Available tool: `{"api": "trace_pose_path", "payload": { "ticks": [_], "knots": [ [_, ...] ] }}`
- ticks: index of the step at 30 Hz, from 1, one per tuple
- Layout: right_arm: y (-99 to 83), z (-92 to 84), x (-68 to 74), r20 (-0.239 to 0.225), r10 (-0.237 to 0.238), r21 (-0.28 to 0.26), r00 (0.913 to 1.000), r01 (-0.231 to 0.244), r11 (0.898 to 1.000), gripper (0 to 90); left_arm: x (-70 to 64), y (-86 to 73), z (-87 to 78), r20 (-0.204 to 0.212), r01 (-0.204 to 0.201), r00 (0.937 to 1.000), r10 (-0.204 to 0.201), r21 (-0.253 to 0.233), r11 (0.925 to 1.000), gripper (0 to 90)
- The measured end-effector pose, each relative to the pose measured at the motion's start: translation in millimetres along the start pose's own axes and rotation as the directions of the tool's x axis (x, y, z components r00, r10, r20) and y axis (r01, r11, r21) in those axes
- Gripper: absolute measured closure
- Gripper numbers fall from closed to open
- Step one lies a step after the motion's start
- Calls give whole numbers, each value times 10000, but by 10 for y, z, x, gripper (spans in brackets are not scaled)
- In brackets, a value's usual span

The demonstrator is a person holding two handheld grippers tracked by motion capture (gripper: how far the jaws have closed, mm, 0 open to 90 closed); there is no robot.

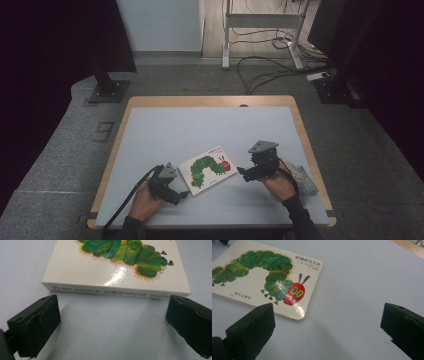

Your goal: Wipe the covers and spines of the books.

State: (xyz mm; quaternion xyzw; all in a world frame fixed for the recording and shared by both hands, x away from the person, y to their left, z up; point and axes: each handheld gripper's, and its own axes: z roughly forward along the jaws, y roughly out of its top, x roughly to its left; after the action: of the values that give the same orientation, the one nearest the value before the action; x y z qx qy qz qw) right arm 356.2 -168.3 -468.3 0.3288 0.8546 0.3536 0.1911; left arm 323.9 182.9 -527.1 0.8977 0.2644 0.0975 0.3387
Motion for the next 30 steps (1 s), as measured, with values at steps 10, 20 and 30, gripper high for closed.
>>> {"api": "trace_pose_path", "payload": {
  "ticks": [10,20,30],
  "knots": [
    [127,264,87,-533,-211,121,9984,217,9997,0,5,35,35,233,-210,9995,208,73,9998,0],
    [118,590,104,-980,-181,486,9950,229,9986,0,-44,92,88,188,-155,9997,153,94,9998,0],
    [109,861,133,-1549,263,558,9876,-179,9983,0,-44,88,91,191,-113,9998,111,64,9999,0]
  ]
}}
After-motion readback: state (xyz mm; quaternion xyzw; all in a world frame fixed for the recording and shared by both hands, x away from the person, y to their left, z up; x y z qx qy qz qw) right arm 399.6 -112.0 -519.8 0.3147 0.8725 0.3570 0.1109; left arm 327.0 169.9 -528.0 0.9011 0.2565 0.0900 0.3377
